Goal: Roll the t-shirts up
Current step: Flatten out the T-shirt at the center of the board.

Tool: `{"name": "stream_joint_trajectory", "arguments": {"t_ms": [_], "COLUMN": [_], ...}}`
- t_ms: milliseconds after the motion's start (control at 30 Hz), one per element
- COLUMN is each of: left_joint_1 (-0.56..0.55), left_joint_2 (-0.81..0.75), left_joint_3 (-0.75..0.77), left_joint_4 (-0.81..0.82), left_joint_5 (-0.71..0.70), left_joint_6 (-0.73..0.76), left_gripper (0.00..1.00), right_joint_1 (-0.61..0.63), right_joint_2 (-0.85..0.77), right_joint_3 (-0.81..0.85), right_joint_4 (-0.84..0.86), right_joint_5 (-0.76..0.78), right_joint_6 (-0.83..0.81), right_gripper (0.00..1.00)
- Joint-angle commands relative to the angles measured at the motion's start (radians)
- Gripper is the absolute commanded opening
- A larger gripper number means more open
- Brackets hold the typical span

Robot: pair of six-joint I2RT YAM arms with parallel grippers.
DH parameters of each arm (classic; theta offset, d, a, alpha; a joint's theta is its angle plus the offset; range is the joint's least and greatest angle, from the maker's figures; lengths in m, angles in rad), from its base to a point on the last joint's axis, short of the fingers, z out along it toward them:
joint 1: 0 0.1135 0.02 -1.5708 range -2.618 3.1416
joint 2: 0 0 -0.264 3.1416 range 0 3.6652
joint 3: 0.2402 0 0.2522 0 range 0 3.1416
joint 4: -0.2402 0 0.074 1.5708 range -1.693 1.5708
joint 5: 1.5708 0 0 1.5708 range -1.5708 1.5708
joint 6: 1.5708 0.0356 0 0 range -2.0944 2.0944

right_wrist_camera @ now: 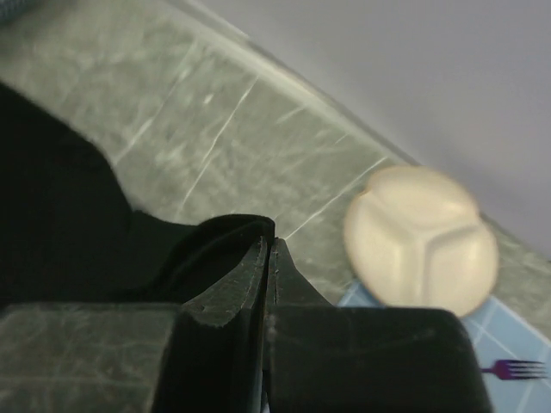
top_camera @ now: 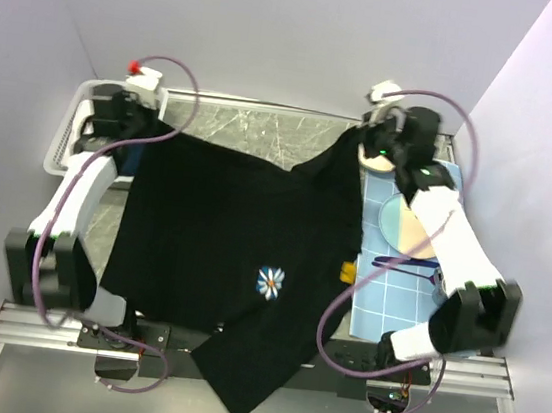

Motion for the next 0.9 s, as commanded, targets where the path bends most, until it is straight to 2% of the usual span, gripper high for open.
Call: {"name": "stream_joint_trajectory", "arguments": {"t_ms": [0,133,200,333,467,600,867], "left_joint_1": [-0.021,-0.023,-0.024,-0.038,-0.055,-0.064,-0.064], "left_joint_2": [0.216,0.412,0.485,0.587,0.653,0.744,0.923], "left_joint_3": [0.101,0.299,0.342,0.471,0.525,0.606,0.853], "left_joint_4": [0.079,0.044,0.062,0.039,0.056,0.058,0.113], "left_joint_5": [-0.054,-0.086,-0.094,-0.103,-0.124,-0.16,-0.233], "left_joint_6": [0.059,0.039,0.03,0.03,0.034,0.015,-0.009], "left_gripper": [0.01,0.01,0.01,0.01,0.01,0.01,0.01], "right_joint_1": [-0.007,-0.019,-0.019,-0.019,-0.018,-0.024,-0.041], "right_joint_2": [0.148,0.329,0.432,0.585,0.731,0.829,0.934], "right_joint_3": [0.111,0.249,0.348,0.513,0.642,0.789,0.878], "right_joint_4": [0.065,0.053,0.033,0.007,0.019,0.031,0.128], "right_joint_5": [0.053,0.111,0.15,0.217,0.328,0.398,0.475], "right_joint_6": [-0.093,-0.123,-0.129,-0.123,-0.123,-0.134,-0.165], "right_gripper": [0.0,0.0,0.0,0.0,0.0,0.0,0.0]}}
